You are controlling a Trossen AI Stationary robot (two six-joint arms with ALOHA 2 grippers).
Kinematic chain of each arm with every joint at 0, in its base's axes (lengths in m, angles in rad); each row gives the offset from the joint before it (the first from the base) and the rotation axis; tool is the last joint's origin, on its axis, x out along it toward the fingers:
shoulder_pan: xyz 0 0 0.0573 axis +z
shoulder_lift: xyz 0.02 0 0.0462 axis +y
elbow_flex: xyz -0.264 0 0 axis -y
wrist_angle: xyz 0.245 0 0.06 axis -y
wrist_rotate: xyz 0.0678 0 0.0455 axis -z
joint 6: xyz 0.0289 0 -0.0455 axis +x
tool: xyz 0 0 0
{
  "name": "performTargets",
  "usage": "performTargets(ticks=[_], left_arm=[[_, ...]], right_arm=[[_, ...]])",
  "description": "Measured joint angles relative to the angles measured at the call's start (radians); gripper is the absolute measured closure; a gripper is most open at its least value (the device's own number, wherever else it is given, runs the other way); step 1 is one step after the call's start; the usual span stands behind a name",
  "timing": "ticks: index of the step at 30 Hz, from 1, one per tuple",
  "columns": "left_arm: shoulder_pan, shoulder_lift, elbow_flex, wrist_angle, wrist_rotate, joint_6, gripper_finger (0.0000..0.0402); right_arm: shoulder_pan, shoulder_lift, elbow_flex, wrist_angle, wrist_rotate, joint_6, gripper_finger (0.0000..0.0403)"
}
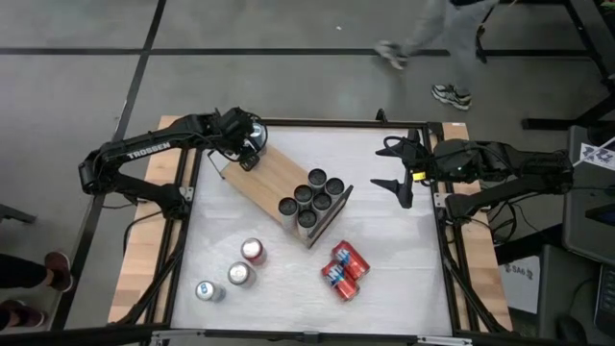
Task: Place canned beverage on shelf
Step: Put the right blue soda can on the shelf aligned with the other blue soda can
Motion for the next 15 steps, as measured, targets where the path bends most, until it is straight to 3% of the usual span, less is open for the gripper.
performTargets(ticks=[15], left_arm=[[0.000,0.000,0.000,0.000,0.000,-0.007,0.0181]], right_arm=[[0.000,0.000,0.000,0.000,0.000,0.000,0.0049]])
